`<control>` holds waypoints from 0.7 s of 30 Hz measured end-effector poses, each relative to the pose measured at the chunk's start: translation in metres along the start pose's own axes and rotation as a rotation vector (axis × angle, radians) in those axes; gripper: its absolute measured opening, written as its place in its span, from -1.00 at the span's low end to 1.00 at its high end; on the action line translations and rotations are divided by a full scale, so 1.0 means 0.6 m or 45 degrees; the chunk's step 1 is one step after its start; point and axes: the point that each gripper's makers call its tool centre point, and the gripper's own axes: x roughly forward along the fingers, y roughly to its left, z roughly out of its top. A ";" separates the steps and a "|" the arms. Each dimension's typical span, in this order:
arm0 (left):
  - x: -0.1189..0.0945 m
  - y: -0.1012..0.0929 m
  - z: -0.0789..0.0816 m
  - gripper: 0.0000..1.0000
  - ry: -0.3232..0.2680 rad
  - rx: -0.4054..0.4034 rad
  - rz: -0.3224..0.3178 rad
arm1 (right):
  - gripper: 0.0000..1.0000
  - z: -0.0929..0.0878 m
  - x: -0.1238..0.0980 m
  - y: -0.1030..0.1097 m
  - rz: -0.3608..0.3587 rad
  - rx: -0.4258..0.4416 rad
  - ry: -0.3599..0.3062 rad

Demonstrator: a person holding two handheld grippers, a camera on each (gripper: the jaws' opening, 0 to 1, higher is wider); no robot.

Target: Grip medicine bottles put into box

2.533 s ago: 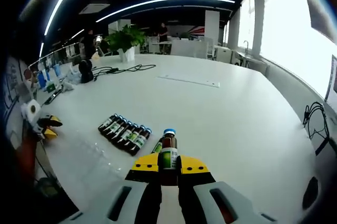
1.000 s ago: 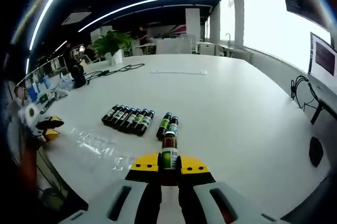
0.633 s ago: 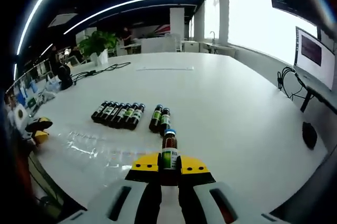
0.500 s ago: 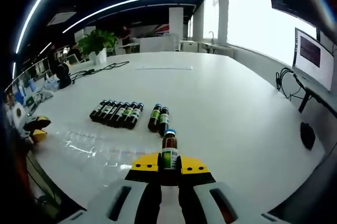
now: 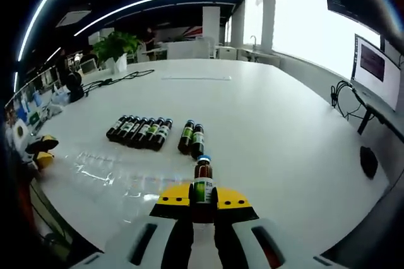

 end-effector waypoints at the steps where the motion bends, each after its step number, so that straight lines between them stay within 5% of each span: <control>1: 0.000 0.000 0.000 -0.65 -0.001 -0.001 -0.001 | -0.85 0.000 0.001 0.000 -0.001 -0.006 -0.002; 21: 0.000 0.000 0.001 -0.65 -0.002 0.000 -0.002 | -0.99 0.009 -0.009 -0.012 -0.027 -0.103 -0.040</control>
